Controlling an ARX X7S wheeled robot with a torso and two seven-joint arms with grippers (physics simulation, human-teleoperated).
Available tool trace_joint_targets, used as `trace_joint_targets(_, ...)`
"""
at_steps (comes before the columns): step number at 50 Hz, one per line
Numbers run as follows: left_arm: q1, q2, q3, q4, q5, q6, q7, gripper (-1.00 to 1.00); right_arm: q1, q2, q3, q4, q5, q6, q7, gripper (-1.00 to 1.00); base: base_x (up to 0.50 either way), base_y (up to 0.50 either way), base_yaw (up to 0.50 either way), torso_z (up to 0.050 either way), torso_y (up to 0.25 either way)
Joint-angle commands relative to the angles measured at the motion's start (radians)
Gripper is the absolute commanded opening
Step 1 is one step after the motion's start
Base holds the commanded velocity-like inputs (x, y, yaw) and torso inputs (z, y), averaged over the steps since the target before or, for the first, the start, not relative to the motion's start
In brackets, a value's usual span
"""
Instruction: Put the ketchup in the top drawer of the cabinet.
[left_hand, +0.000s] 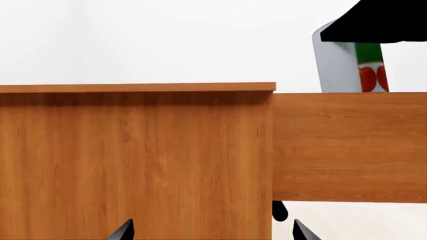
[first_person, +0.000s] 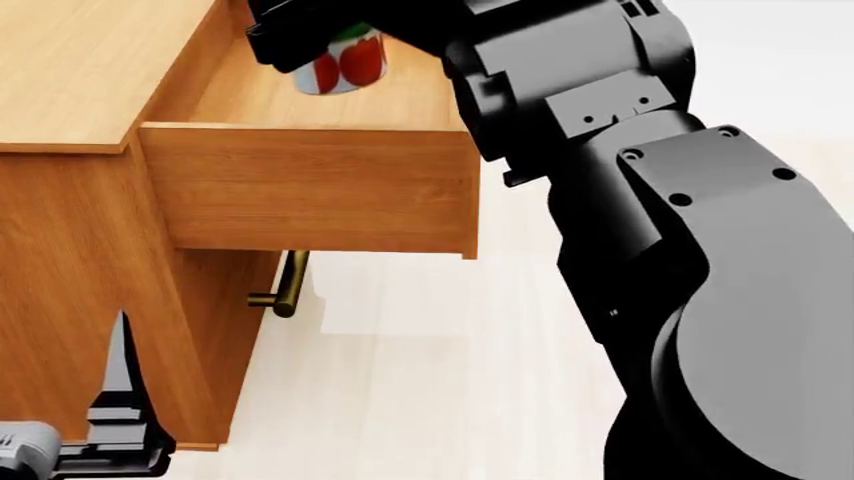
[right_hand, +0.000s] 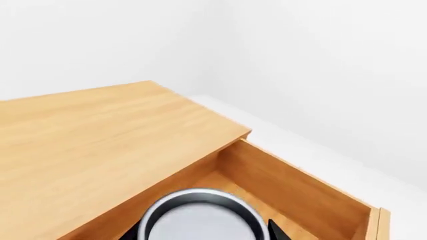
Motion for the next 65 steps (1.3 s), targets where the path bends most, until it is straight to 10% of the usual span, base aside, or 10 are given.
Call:
trace_joint_targets(1, 0.003, -0.004, 0.000, -0.001, -0.003, 0.004, -0.002, 1.00, 0.000, 0.000, 0.010, 0.006, 0.027, 0.022, -0.021, -1.00, 0.00, 0.00, 0.00, 0.000, 0.010)
trace_joint_targets(65, -0.002, -0.012, 0.008, -0.033, -0.017, 0.019, -0.009, 1.00, -0.064, 0.000, -0.009, 0.022, 0.060, 0.073, 0.020, -1.00, 0.00, 0.00, 0.00, 0.000, 0.000)
